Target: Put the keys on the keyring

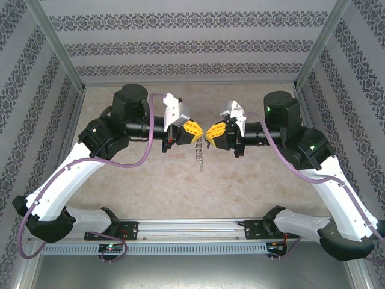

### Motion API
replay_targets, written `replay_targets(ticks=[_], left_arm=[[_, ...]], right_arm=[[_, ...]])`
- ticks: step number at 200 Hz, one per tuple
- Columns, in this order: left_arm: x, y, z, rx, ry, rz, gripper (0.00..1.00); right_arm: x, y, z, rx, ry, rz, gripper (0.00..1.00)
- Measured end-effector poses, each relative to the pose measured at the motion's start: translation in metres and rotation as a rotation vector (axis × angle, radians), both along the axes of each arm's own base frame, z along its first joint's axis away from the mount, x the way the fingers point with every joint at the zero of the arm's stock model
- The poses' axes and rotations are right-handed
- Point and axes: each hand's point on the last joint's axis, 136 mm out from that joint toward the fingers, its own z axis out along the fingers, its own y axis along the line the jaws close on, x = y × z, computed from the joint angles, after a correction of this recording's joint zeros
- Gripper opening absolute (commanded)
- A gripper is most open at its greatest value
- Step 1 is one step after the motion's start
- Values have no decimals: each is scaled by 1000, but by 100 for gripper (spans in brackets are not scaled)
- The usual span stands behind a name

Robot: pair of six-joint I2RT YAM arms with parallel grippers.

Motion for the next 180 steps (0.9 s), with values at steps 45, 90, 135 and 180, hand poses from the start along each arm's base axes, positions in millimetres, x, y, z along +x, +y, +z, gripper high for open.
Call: replay_targets(ticks=[45,90,135,180], left_arm=[[1,0,4,-14,-11,-5,0],[4,1,6,-24,-19,-3,0],[4,1,8,-31,-23,-6,0],[4,1,8,-32,-15,-3,0]], right_arm=[[3,-4,-12,0,51,-33,17],[6,-3,-12,13,61,-39,8],[7,0,-11,21,63,-31,0],[13,8,-15,6,110,-4,0]])
